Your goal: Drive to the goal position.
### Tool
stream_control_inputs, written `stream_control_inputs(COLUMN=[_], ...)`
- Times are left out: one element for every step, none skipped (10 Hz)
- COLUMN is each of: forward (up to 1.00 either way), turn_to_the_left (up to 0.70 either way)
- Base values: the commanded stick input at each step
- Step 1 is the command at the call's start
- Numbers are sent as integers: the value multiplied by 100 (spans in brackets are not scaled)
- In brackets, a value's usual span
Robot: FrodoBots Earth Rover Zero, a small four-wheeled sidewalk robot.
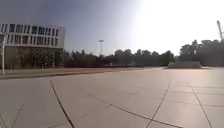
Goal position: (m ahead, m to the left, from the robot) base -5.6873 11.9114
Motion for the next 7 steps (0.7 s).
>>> stream_control_inputs(forward=[7,7,7,7,7,7,7], turn_to_the_left=[-5,-6,-5,-6,-5,-6,-5])
